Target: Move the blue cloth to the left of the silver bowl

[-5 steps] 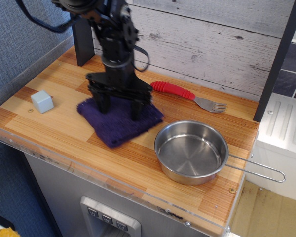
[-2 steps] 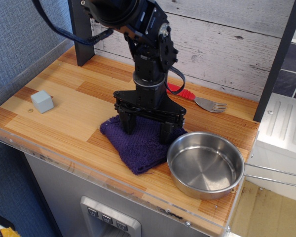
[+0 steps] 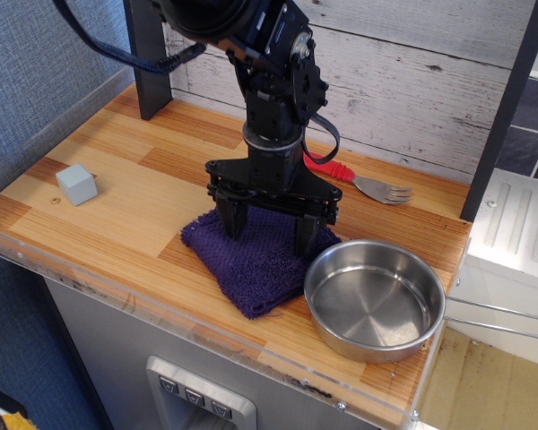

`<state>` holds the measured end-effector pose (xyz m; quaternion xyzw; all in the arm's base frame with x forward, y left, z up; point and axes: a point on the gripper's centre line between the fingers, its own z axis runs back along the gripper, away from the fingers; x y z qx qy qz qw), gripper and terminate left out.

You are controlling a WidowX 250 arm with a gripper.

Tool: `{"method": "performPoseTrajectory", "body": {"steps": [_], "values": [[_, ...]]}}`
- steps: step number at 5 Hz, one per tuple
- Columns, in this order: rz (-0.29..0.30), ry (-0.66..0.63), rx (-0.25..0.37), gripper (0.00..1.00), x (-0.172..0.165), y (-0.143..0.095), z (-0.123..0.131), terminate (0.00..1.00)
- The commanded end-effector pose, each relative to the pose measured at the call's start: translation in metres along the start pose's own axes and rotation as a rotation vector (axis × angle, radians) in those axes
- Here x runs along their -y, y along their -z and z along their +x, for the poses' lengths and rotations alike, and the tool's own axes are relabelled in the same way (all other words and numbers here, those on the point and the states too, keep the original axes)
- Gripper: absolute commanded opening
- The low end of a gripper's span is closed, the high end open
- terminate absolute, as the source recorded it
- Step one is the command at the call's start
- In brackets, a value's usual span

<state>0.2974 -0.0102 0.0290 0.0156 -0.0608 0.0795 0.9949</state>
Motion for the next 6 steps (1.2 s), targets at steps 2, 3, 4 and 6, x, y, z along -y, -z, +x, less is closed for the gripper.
{"method": "performPoseTrajectory", "body": {"steps": [2,3,4,6], "values": [[-0.023,-0.054,0.168,1.00,-0.013,-0.075,0.016,0.00],[-0.060,-0.057,0.220,1.00,-0.018,-0.103,0.014,0.00],[-0.105,-0.014,0.246,1.00,-0.020,-0.127,0.011,0.00],[-0.105,-0.014,0.246,1.00,-0.020,-0.127,0.011,0.00]]}}
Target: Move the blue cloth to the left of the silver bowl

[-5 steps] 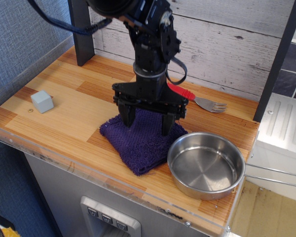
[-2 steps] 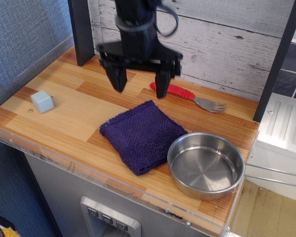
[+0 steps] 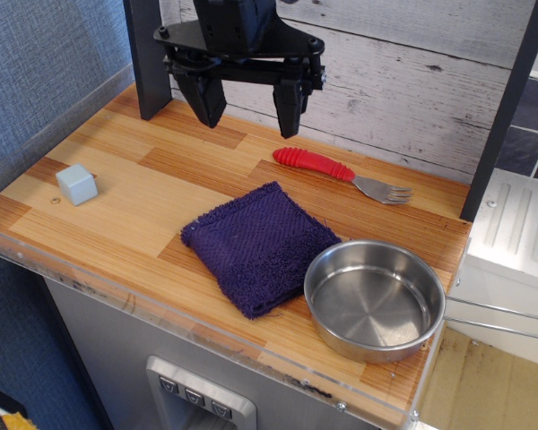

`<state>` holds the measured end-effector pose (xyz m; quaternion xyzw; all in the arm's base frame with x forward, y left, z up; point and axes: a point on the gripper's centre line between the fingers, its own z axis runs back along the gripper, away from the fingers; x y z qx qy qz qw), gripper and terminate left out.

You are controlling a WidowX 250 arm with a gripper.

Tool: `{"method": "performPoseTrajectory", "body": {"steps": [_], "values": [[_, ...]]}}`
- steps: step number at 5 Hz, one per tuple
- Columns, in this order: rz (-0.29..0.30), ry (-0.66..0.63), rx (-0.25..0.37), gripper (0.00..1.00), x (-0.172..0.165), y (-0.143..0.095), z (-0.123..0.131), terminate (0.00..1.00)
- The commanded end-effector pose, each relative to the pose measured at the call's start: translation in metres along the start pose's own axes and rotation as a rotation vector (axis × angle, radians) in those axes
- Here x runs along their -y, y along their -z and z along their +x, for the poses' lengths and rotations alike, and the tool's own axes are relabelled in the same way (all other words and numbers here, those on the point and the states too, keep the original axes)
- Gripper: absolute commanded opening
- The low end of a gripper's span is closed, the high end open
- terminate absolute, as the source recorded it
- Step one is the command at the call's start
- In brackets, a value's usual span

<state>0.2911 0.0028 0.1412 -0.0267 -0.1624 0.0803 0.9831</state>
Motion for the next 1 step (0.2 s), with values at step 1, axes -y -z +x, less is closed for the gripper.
{"method": "performPoseTrajectory", "body": {"steps": [1], "values": [[-0.005,0.000,0.049,1.00,-0.0025,-0.0155,0.0040,1.00]]}}
